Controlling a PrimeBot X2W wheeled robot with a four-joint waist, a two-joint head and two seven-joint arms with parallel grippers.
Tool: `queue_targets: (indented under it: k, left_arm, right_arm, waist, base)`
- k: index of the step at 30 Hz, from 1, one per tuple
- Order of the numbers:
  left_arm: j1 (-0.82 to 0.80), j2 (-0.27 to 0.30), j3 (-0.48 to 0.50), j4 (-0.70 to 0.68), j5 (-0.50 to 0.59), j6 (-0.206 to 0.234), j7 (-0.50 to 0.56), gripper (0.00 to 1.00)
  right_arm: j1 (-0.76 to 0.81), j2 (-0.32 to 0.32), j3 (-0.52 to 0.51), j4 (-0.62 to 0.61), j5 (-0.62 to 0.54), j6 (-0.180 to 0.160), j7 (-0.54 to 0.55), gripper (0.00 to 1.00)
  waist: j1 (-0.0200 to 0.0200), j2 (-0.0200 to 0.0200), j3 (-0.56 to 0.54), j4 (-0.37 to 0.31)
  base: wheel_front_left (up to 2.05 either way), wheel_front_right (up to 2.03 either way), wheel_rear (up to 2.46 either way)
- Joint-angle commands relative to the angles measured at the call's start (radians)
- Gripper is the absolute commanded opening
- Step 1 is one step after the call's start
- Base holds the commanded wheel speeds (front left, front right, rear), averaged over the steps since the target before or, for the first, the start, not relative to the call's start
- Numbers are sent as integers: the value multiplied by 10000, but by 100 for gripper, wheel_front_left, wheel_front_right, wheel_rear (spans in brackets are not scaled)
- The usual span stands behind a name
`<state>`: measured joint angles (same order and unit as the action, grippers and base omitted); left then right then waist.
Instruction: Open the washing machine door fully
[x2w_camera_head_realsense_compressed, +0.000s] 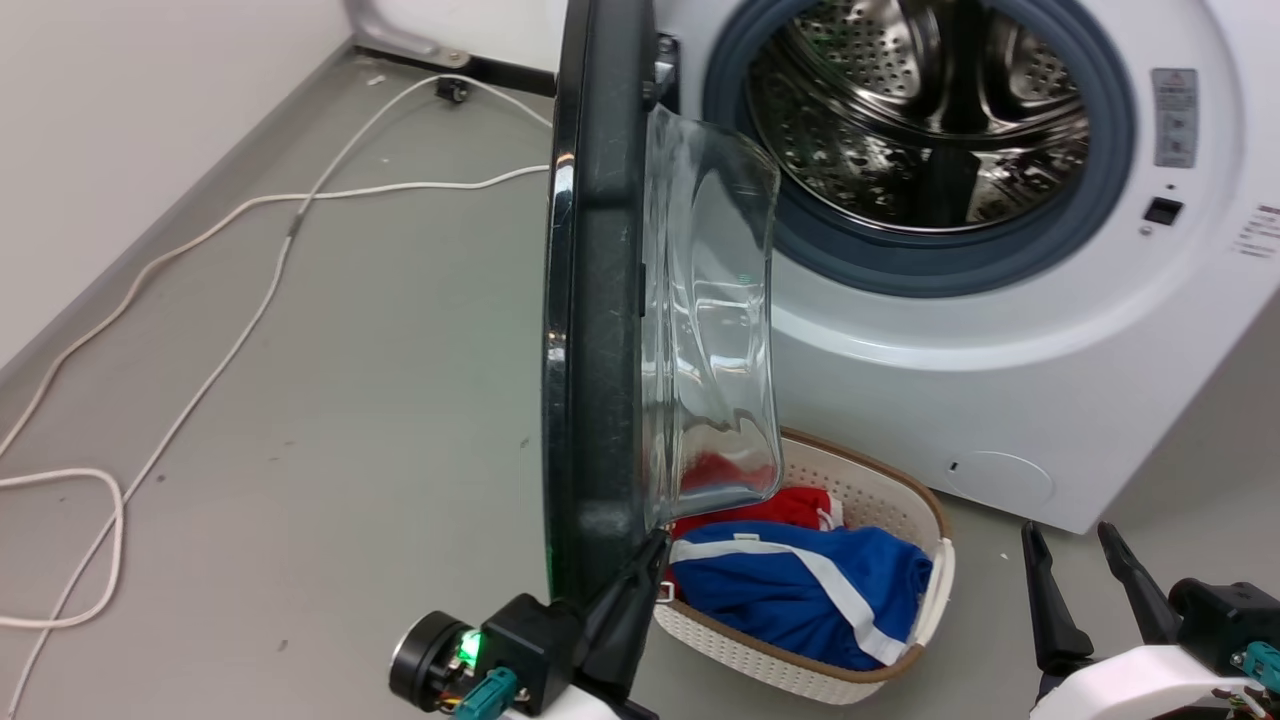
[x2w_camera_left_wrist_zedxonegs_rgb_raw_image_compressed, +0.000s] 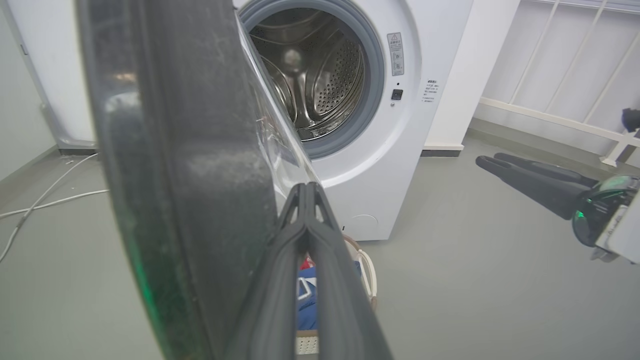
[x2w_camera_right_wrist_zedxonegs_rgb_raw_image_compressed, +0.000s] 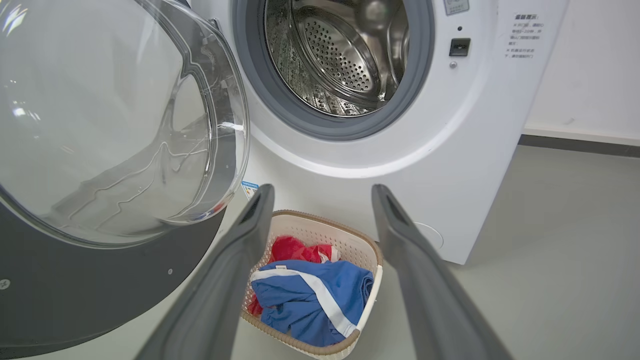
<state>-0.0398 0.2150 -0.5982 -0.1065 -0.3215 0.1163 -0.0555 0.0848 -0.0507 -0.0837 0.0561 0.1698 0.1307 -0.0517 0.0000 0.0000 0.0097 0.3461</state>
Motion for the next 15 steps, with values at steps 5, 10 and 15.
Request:
queue_targets:
  k: [5,10,15]
  left_arm:
    - [222,284,525,-14,-45,379,-286,0]
    - [316,510,1002,80,-247,562,-451,0]
    - [207,830,1695,296,-563,695,-619,0]
  right_arm:
    - [-57,10,20,-76,65,1,57,100]
    - [-101,10,41,-152,65,1,108,100]
    - [-87,10,41,-237,30,1,178,100]
  waist:
    - [0,0,23,634]
    - [0,0,68,834]
    - [0,0,121,929]
  base:
    - [0,0,0]
    - [0,0,0]
    - [0,0,0]
